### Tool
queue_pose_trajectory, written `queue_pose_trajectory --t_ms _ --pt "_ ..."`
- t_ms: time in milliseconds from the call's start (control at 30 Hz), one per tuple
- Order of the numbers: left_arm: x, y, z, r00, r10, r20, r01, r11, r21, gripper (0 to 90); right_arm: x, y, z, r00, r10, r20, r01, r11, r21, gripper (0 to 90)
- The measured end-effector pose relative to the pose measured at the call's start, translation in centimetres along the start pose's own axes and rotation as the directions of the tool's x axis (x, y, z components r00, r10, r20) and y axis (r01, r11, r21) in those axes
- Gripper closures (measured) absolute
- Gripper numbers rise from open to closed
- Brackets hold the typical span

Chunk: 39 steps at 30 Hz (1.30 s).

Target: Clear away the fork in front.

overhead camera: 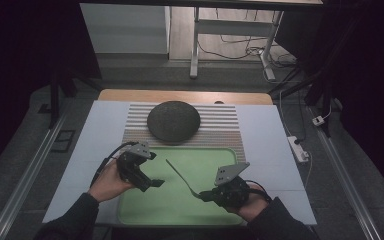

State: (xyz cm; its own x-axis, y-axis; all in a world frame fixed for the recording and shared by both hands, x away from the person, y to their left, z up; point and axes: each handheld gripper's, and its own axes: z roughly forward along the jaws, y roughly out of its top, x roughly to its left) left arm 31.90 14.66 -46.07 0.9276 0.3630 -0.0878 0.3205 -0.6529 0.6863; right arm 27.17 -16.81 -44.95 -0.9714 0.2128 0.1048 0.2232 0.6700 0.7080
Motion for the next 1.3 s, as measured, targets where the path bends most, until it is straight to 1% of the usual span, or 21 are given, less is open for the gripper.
queue_pose_trajectory --t_ms 167,300,433,500,567,600,633,667,700,733,767,833,867,900,933,967,1000,1033,1133,1167,1300 --pt "-0.2 0.7 0.9 0.9962 0.067 0.056 -0.069 0.9972 0.029 0.0 0.7 0.3 0.3 0.9987 -0.028 -0.042 0.028 1.000 0.004 89.0" --pt "-0.5 1.2 1.5 0.9877 0.125 0.094 -0.130 0.9904 0.047 0.8 1.1 0.6 0.5 0.9961 -0.052 -0.071 0.053 0.999 0.014 89.0" --pt "-0.8 1.6 1.9 0.9736 0.194 0.120 -0.202 0.9778 0.056 4.5 1.4 0.8 0.6 0.9928 -0.074 -0.094 0.077 0.997 0.022 89.1" --pt "-1.0 1.8 2.0 0.9636 0.234 0.130 -0.243 0.9681 0.062 8.1 1.5 1.0 0.7 0.9910 -0.080 -0.108 0.083 0.996 0.025 89.1" --pt "-1.3 1.9 2.1 0.9477 0.282 0.149 -0.295 0.9530 0.070 13.8 1.5 1.1 0.7 0.9897 -0.086 -0.114 0.090 0.995 0.032 89.1" --pt "-1.4 2.0 2.2 0.9424 0.297 0.153 -0.311 0.9478 0.071 15.9 1.6 1.2 0.7 0.9887 -0.092 -0.118 0.096 0.995 0.030 89.1" --pt "-1.6 2.1 2.3 0.9355 0.313 0.165 -0.328 0.9419 0.073 22.1 1.6 1.2 0.7 0.9883 -0.094 -0.121 0.098 0.995 0.029 89.0" --pt "-1.7 2.1 2.3 0.9280 0.329 0.175 -0.346 0.9353 0.076 22.1 1.6 1.2 0.7 0.9876 -0.097 -0.124 0.101 0.994 0.029 89.1" --pt "-1.9 2.2 2.4 0.9236 0.341 0.175 -0.359 0.9299 0.080 25.5 1.6 1.3 0.7 0.9872 -0.100 -0.124 0.104 0.994 0.029 89.0" --pt "-1.9 2.3 2.5 0.9176 0.353 0.182 -0.373 0.9240 0.085 33.5 1.7 1.3 0.6 0.9864 -0.099 -0.131 0.104 0.994 0.030 89.0" --pt "-2.0 2.3 2.5 0.9113 0.364 0.192 -0.385 0.9191 0.085 33.5 1.7 1.3 0.6 0.9864 -0.099 -0.131 0.104 0.994 0.030 89.0" --pt "-2.2 2.4 2.7 0.9007 0.384 0.204 -0.409 0.9074 0.098 41.2 1.6 1.3 0.6 0.9849 -0.100 -0.141 0.105 0.994 0.032 89.0" --pt "-2.2 2.5 2.7 0.8933 0.395 0.215 -0.424 0.8992 0.109 44.1 1.5 1.3 0.6 0.9845 -0.098 -0.146 0.103 0.994 0.031 89.1" --pt "-2.3 2.6 2.7 0.8834 0.414 0.220 -0.445 0.8882 0.115 48.5 1.5 1.4 0.6 0.9835 -0.099 -0.152 0.105 0.994 0.037 89.0" --pt "-2.4 2.6 2.8 0.8808 0.417 0.224 -0.449 0.8866 0.113 48.5 1.5 1.4 0.6 0.9835 -0.099 -0.152 0.105 0.994 0.037 89.0" --pt "-2.4 2.7 2.8 0.8709 0.430 0.238 -0.465 0.8771 0.118 52.1 1.5 1.4 0.6 0.9834 -0.101 -0.151 0.108 0.993 0.041 89.0" --pt "-2.5 2.7 2.8 0.8651 0.439 0.243 -0.475 0.8718 0.119 53.8 1.5 1.4 0.6 0.9829 -0.102 -0.153 0.110 0.993 0.046 89.1" --pt "-2.5 2.7 2.8 0.8585 0.444 0.256 -0.484 0.8673 0.117 56.4 1.6 1.4 0.6 0.9826 -0.101 -0.156 0.110 0.993 0.050 89.0" --pt "-2.5 2.8 2.9 0.8457 0.452 0.285 -0.498 0.8594 0.116 64.2 1.6 1.5 0.7 0.9808 -0.114 -0.159 0.123 0.991 0.054 89.0" --pt "-2.5 2.9 2.9 0.8381 0.463 0.288 -0.511 0.8511 0.119 66.7 1.6 1.6 0.7 0.9805 -0.116 -0.159 0.126 0.991 0.055 89.0" --pt "-2.5 3.0 3.0 0.8226 0.475 0.313 -0.529 0.8411 0.113 70.8 1.6 1.6 0.6 0.9795 -0.115 -0.166 0.125 0.991 0.049 89.0"
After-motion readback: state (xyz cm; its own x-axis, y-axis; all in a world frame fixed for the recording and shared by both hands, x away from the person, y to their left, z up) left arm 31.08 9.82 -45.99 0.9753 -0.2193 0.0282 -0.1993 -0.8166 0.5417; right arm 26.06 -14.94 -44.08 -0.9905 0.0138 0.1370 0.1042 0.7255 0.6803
